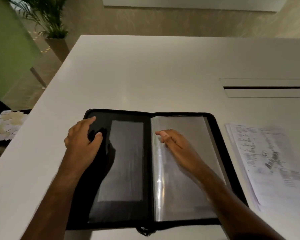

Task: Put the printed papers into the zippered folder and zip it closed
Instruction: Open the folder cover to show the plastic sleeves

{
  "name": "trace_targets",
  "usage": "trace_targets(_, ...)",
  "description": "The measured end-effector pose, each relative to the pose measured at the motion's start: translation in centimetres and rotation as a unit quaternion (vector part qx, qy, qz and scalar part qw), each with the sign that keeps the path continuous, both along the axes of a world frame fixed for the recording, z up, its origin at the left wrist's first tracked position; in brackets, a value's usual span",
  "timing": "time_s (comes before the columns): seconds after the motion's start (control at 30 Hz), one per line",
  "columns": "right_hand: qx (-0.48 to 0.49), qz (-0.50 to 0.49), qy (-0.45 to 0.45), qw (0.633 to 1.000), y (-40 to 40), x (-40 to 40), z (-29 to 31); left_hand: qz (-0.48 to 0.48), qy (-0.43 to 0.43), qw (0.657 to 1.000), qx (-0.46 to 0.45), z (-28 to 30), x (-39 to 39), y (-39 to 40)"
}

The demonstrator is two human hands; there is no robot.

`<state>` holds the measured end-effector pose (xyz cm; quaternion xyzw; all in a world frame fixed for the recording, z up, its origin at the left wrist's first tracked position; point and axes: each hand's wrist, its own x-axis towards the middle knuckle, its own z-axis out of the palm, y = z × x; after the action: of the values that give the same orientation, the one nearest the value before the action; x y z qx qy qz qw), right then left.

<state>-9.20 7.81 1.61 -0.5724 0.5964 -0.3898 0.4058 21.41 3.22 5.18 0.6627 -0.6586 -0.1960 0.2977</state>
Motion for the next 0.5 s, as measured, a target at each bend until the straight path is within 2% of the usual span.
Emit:
trace_targets(0.1, 0.008, -0.051, -0.018, 0.998, 0.6, -2.8, -0.6, -0.063, 0.053, 0.997, -0.003, 0.0, -3.9, -0.2)
trace_targets(0.3, -0.009, -0.112, 0.008, 0.994, 3.0, -9.3, -0.1, -0.154, 0.182, 0.967, 0.086, 0.1, -14.4, 1.6)
trace_targets(0.5, -0.025, -0.132, 0.08, 0.988, 5.6, -16.6, 0.8, -0.257, 0.202, 0.926, 0.188, -0.4, -25.5, 5.1)
